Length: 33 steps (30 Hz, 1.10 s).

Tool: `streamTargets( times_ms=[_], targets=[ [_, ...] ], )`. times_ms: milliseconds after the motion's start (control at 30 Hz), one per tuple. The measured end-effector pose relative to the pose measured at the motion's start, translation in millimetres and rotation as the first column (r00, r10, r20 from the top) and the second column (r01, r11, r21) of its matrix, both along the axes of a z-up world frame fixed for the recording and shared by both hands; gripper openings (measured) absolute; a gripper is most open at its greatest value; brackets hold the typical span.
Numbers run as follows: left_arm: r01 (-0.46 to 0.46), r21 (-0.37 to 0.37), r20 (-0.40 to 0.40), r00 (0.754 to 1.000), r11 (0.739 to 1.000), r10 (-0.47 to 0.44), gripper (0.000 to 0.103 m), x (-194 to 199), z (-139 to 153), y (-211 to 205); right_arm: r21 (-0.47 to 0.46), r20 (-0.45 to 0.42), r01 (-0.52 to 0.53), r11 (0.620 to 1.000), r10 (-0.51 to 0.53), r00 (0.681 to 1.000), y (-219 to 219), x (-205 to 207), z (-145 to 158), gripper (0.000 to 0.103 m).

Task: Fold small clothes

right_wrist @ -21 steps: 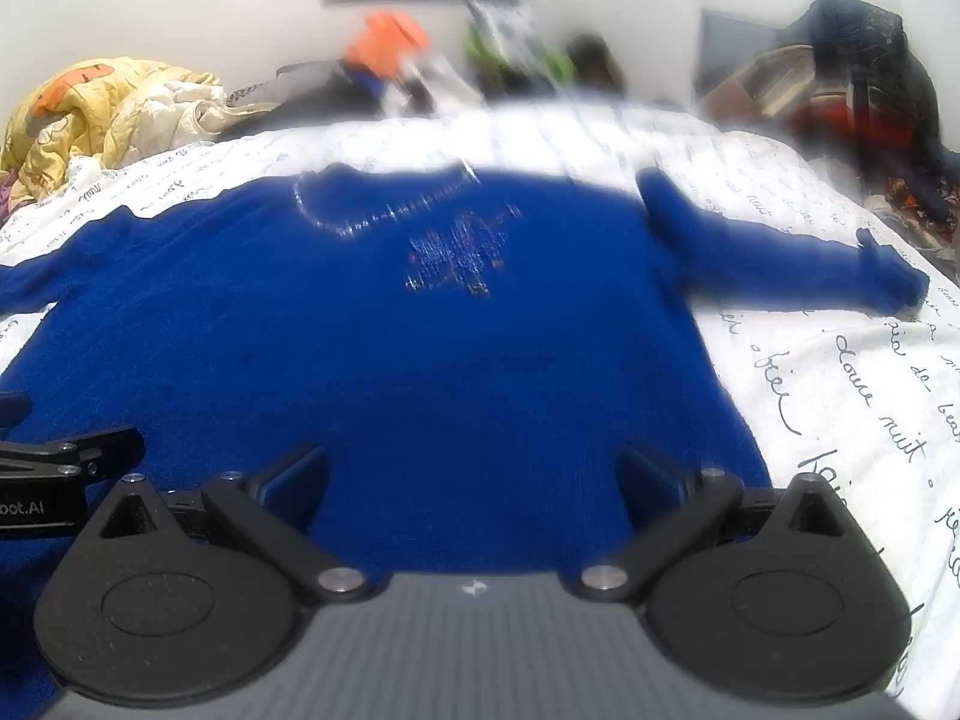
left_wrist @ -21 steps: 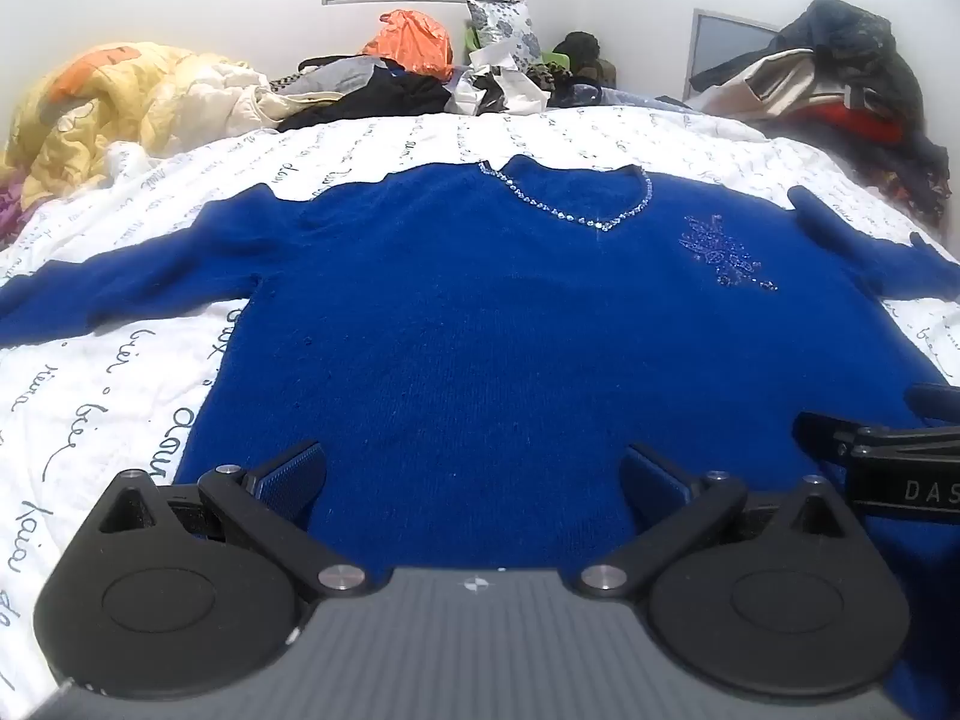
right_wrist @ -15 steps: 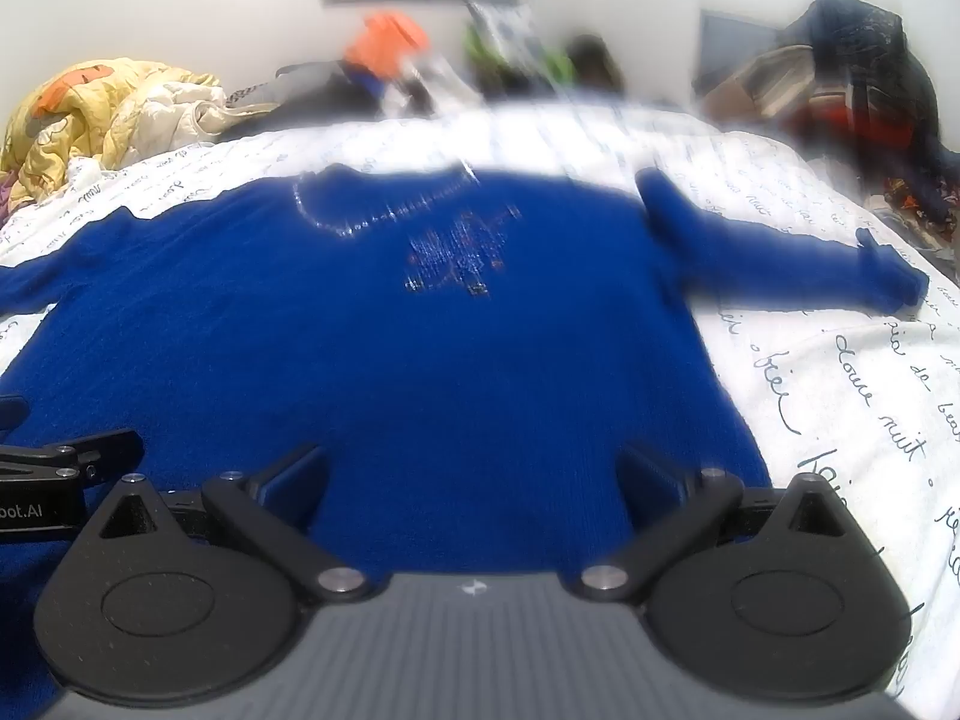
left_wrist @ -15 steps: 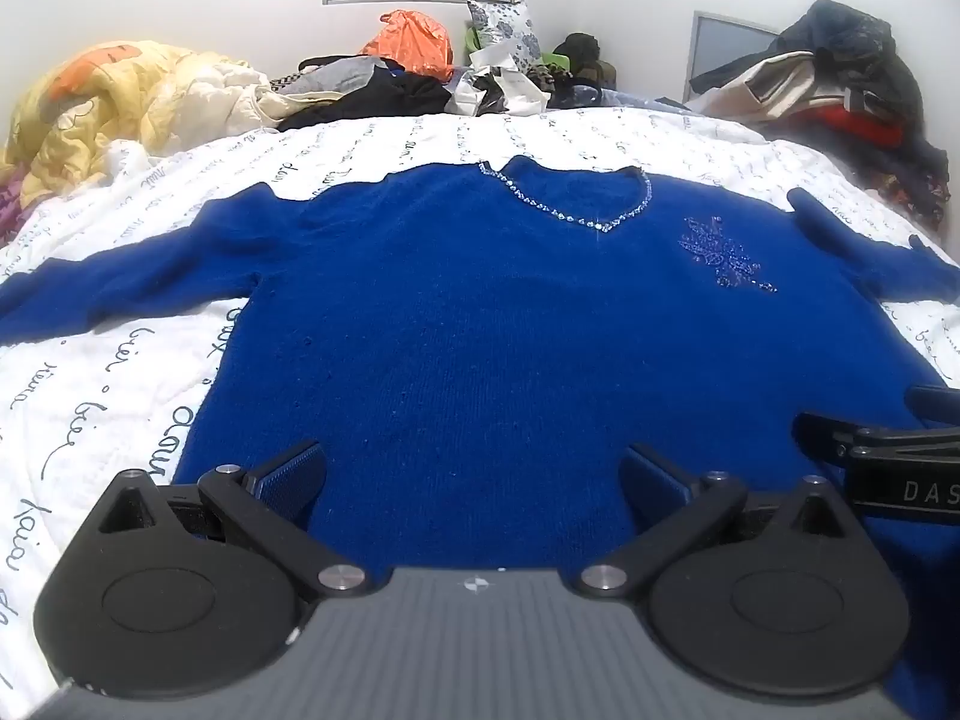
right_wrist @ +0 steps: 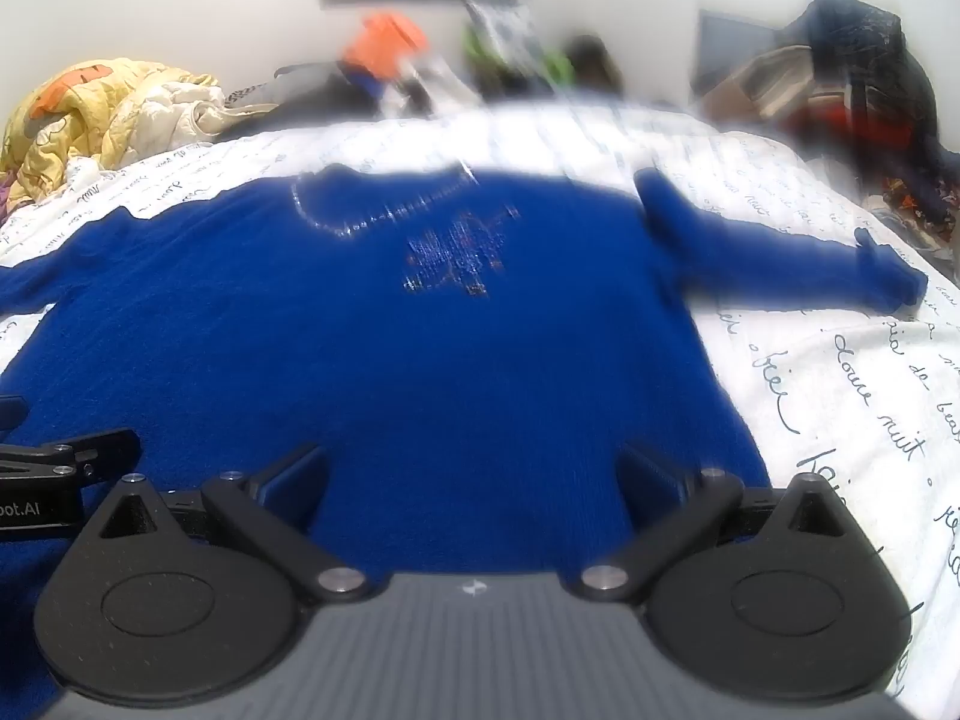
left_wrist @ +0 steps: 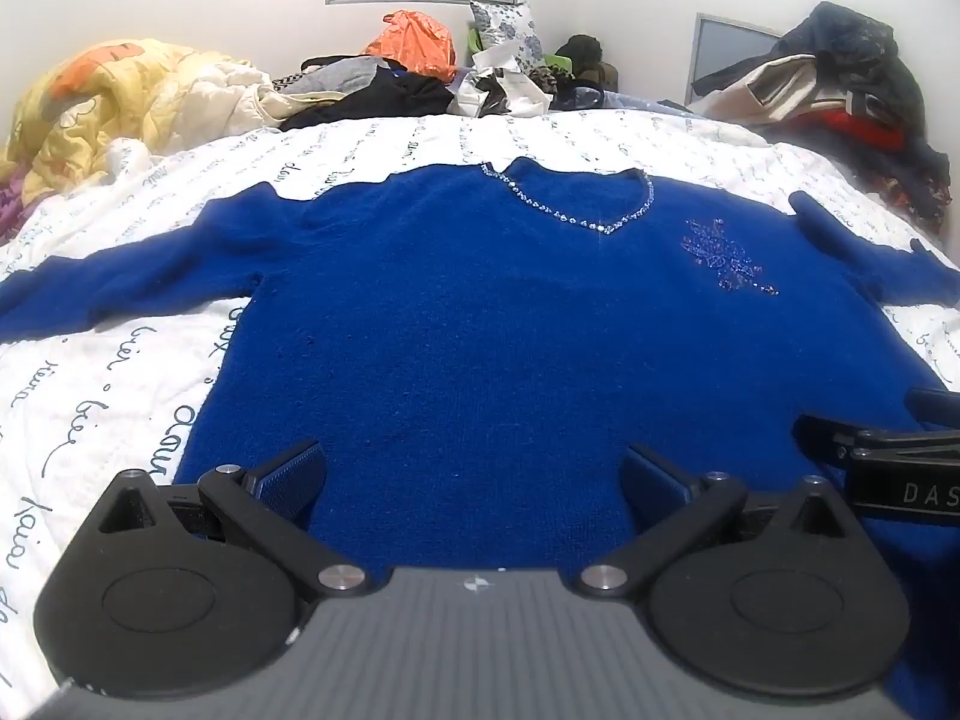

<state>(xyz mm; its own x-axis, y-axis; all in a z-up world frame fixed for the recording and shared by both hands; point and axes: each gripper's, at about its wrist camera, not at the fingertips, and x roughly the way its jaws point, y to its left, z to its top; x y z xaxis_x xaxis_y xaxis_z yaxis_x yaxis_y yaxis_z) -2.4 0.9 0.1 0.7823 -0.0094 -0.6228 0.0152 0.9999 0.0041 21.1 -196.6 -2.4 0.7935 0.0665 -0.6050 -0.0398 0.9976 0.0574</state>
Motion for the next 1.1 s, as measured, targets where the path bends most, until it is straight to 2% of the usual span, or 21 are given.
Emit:
streamTargets(
  times_ms=[67, 167, 267, 1100],
  targets=[
    [0.001, -0.011, 0.003, 1.000, 1.000, -0.001, 0.103, -0.7, 0.4, 1.4, -0.002, 0.000, 0.000, 1.000, 0.000, 1.000, 6.0, -0.9, 1.0, 0.103],
    [-0.002, -0.050, 0.012, 1.000, 0.999, 0.002, 0.103, -1.3, 1.4, 6.6, 0.025, 0.008, -0.001, 1.000, 0.001, 1.000, -7.5, -5.0, 0.9, 0.103],
    [-0.001, -0.034, 0.008, 1.000, 0.999, 0.002, 0.103, -0.4, 1.2, 3.3, 0.000, 0.003, -0.003, 1.000, 0.003, 1.000, 0.2, -3.4, 0.9, 0.103],
    [-0.003, -0.040, 0.010, 1.000, 0.999, 0.003, 0.103, -0.7, 1.6, 3.1, 0.010, 0.006, 0.000, 1.000, 0.000, 1.000, -4.7, -3.3, -0.1, 0.103]
  ],
)
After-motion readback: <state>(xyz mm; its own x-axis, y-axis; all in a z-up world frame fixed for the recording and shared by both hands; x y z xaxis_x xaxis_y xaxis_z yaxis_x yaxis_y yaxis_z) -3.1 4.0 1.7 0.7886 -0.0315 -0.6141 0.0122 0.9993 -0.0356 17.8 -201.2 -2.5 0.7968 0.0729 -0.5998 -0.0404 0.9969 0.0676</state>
